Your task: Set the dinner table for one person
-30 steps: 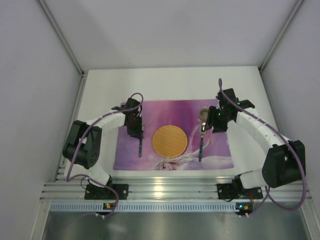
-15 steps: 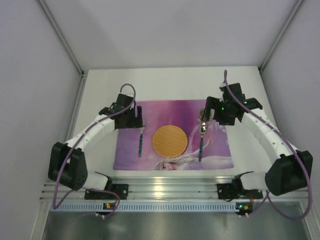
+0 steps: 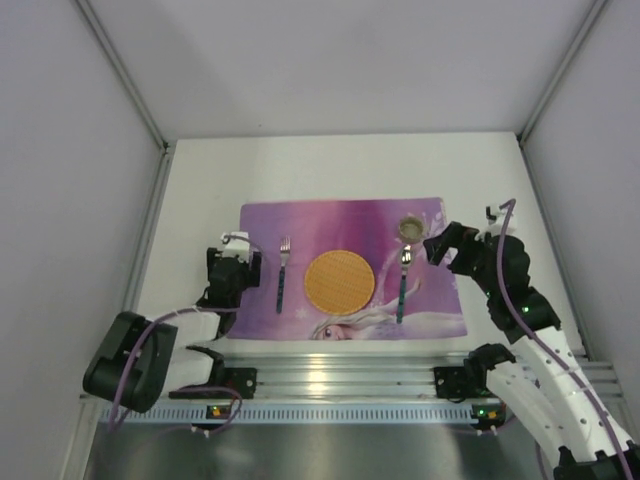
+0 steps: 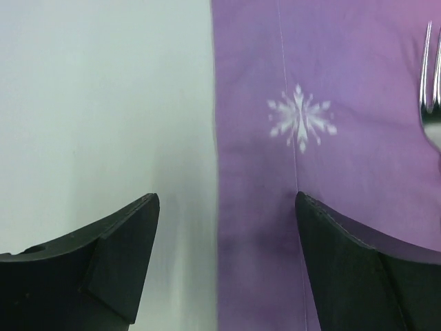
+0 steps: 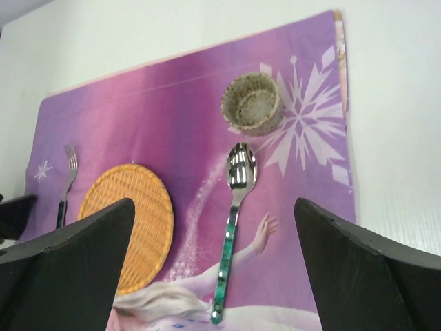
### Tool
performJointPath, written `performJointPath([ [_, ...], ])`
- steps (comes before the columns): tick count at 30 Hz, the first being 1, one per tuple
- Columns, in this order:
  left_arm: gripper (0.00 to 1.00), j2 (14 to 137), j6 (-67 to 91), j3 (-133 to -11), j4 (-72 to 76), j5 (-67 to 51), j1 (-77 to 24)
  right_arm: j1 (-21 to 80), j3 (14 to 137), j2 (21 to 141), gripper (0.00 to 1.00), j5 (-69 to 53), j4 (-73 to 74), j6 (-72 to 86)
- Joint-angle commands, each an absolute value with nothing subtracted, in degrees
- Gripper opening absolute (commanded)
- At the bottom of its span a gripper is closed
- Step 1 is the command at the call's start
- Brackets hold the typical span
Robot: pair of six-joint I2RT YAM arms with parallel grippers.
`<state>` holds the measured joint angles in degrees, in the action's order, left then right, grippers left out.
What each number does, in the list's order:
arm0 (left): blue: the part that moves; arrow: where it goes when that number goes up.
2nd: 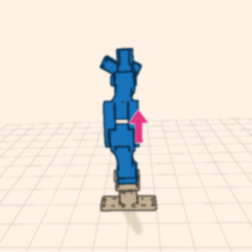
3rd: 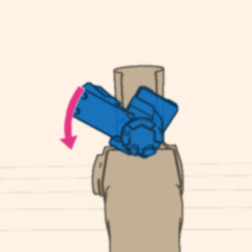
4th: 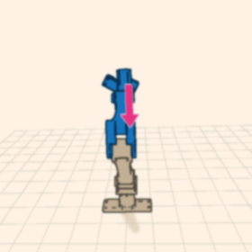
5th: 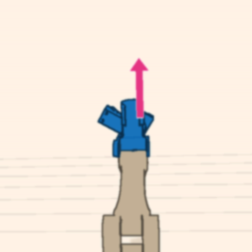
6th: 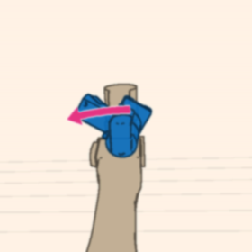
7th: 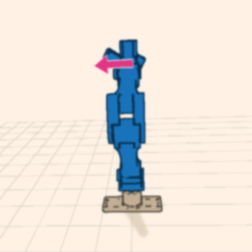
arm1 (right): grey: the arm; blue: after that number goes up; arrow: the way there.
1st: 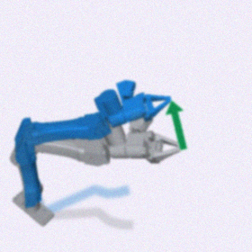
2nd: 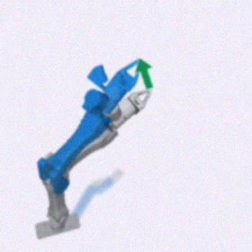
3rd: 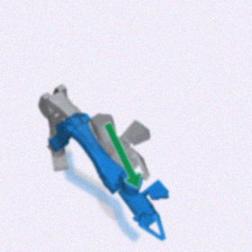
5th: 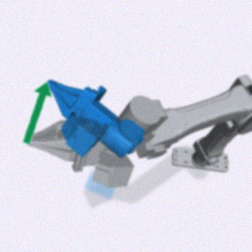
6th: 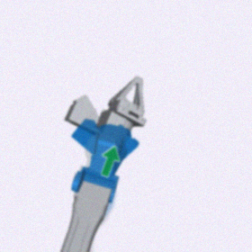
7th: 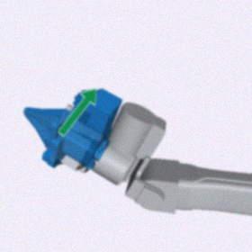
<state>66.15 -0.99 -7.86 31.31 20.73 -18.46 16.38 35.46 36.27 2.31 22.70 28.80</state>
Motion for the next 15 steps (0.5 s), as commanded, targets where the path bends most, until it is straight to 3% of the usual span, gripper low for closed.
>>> performJointPath([
  [1,0.84,72.8,-6.1,-11.7,54.8,20.0,-16.1,16.8,34.4,32.8,1.0,4.7,12.6,23.7],
  [3,0.84,79.1,-4.8,-17.5,51.4,19.8,-14.1,16.9,34.5,32.4,1.0,4.2,12.7,20.1],
  [5,0.72,84.4,1.6,-25.0,43.6,10.0,-6.6,16.8,35.1,32.5,1.0,2.3,12.7,16.9],
  [7,0.53,90.3,5.0,-29.6,40.4,1.1,1.2,16.9,35.5,33.0,1.0,0.8,13.4,15.6],
  [9,0.54,93.2,5.0,-31.0,43.3,-5.8,4.1,16.8,35.9,33.2,1.0,0.3,13.8,14.6],
  [11,0.53,91.5,5.1,-30.9,40.9,-6.5,4.2,16.9,35.8,32.9,1.0,0.3,13.9,14.0],
  [15,0.6,88.3,4.5,-22.3,53.3,-6.4,3.9,16.8,34.6,31.7,1.0,-1.6,13.4,13.2],
])
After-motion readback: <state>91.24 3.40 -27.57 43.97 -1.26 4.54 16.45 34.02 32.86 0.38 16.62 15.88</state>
